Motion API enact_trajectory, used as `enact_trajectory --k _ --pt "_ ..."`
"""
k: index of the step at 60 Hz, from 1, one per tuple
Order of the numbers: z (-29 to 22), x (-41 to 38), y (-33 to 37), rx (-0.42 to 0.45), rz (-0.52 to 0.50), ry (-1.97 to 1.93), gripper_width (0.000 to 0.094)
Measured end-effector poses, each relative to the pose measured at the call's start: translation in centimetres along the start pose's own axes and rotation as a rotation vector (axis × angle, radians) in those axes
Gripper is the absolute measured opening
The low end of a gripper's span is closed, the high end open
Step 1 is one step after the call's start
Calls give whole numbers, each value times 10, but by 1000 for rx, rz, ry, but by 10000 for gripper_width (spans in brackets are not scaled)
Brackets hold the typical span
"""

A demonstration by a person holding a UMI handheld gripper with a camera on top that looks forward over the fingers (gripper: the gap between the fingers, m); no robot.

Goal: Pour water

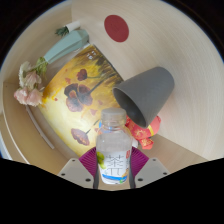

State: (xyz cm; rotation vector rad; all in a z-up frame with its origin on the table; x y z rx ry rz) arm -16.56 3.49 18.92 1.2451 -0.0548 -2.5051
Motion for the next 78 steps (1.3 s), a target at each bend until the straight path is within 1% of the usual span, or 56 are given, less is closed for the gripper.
enact_trajectory --k 6,9,12,16,17,18,21,27,29,30,33,40,42,45,51,59,63,70,78 --pt "13 -14 3 -18 2 232 417" --pt "19 -22 5 -2 2 440 415" --pt "23 -37 12 5 41 668 417" --pt "24 -62 22 52 50 954 423" --pt "23 -63 22 77 24 1019 438" --pt "24 -76 28 83 43 1072 437" --pt "22 -98 37 122 34 1240 438" --pt "12 -139 53 177 7 1523 438" --pt "3 -142 55 223 -18 1613 438" --pt "0 -150 57 231 11 1645 437" --pt "-18 -162 61 280 47 1759 437" --pt "-72 -174 66 424 163 1967 435" --pt "-90 -167 65 474 165 2003 436" --pt "-111 -163 65 494 225 2030 437" --pt "-152 -143 58 501 302 2056 447" --pt "-184 -113 46 454 365 2067 445" --pt "-193 -100 38 439 369 2089 444" --pt "-201 -82 29 388 365 2109 446" --pt "-217 -65 26 390 413 2148 447"
Point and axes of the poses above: the point between the fingertips, and its own axes, seen from behind it with the camera up: x to the right, z down, y backward, against the way the camera looks, the point moved 9 cm from there along y, backward, against the way the camera looks, and after that the axes turned 7 degrees about z, right-handed, at the moved point
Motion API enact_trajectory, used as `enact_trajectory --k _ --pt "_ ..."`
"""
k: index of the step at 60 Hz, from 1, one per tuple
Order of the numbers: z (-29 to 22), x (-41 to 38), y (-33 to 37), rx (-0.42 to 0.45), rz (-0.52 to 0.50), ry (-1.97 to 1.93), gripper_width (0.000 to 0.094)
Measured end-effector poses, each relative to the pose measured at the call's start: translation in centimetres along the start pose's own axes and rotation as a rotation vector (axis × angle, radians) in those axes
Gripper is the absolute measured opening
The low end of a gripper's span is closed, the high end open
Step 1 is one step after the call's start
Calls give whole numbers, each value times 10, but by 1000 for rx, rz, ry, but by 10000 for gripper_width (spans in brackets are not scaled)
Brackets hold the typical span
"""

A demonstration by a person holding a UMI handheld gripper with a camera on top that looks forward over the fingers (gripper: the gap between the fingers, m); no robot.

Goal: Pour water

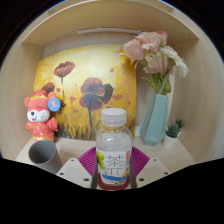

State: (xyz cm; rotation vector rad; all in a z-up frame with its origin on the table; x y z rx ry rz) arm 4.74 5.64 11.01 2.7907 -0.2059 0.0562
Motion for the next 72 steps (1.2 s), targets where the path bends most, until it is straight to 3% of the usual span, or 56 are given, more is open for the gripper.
enact_trajectory --k 11,20,27,32,50,62,72 --pt "10 3 4 41 -3 -33 457" --pt "10 4 4 42 0 -49 539" --pt "25 2 6 -70 -30 -39 745" --pt "36 5 13 -129 -29 6 781" --pt "72 13 102 -306 13 44 772" --pt "61 -23 174 -339 -1 37 773" --pt "27 -62 219 -296 -31 51 783"
Point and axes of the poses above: the point between the fingertips, and its own axes, seen from behind it with the camera up: x to the right, z down, y backward, against the way the camera looks, the point moved 9 cm from there along y, backward, against the way the camera looks, and after that the axes turned 7 degrees about z, right-handed, at the moved point
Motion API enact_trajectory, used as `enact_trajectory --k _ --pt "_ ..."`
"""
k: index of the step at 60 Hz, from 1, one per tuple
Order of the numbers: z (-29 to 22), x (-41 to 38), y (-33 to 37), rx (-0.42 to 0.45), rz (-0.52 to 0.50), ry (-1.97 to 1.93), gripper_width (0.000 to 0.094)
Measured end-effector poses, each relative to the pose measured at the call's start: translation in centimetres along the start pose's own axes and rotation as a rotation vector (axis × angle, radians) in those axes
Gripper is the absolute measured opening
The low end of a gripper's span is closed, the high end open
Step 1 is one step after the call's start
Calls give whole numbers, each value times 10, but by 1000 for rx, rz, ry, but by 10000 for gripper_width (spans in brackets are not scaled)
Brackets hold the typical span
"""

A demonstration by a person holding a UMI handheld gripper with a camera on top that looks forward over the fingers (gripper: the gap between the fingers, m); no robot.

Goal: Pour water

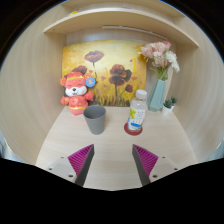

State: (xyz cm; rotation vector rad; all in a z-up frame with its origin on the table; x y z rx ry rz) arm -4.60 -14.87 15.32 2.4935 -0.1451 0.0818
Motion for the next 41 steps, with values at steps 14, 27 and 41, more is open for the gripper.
enact_trajectory --k 14,27,41 --pt "-40 -41 57 114 -39 -6 785" --pt "-55 -59 85 166 -46 -16 785" --pt "-56 -61 94 177 -40 -35 784"
Point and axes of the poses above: the point between the fingertips, and its own axes, seen from behind it with the camera up: x to the right, z down, y backward, against the way the camera looks, the point moved 9 cm from there along y, backward, against the way the camera looks, and after that the axes turned 7 degrees about z, right-handed, at the moved point
